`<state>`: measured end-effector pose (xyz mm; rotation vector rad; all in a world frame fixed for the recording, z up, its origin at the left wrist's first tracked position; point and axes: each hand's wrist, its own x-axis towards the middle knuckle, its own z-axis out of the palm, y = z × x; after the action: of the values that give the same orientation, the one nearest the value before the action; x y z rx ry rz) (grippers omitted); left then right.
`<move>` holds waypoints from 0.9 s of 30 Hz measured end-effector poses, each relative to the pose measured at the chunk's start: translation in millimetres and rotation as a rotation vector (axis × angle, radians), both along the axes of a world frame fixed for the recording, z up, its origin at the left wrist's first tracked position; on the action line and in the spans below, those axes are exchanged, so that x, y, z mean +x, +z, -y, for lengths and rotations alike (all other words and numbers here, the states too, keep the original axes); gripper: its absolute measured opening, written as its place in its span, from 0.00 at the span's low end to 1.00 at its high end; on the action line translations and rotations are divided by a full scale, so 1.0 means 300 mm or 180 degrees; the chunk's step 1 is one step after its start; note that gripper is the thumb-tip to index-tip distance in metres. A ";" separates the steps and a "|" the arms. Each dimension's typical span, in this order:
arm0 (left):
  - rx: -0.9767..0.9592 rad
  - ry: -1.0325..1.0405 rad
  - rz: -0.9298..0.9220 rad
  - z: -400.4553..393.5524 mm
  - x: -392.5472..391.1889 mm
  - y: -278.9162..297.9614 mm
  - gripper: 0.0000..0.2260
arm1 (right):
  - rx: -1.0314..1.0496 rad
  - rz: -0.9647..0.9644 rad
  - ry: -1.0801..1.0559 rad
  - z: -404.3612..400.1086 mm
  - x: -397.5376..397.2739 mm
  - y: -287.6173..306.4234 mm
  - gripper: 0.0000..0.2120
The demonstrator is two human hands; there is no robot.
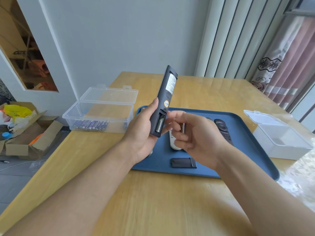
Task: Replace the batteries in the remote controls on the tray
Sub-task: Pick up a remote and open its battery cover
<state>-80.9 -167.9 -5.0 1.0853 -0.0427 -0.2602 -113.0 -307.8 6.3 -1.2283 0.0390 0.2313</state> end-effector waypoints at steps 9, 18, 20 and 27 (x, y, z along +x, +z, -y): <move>-0.0232 -0.0217 -0.0439 -0.011 -0.003 0.004 0.18 | -0.3755 0.2608 -0.0531 0.006 -0.006 -0.060 0.06; -0.0054 -0.0203 -0.0570 -0.017 0.006 -0.008 0.18 | -0.4742 0.3919 -0.0894 0.012 0.002 -0.064 0.06; -0.0020 -0.0212 -0.0560 -0.016 0.010 -0.012 0.18 | -0.4764 0.3939 -0.0965 0.013 0.000 -0.068 0.07; -0.0193 -0.0199 -0.0667 -0.001 -0.001 -0.002 0.16 | -0.4746 0.3824 -0.1210 -0.024 -0.003 -0.085 0.05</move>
<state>-81.2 -167.5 -5.7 0.9929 0.1024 -0.4252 -113.9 -300.7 -19.1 -2.5967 -0.7077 -1.0966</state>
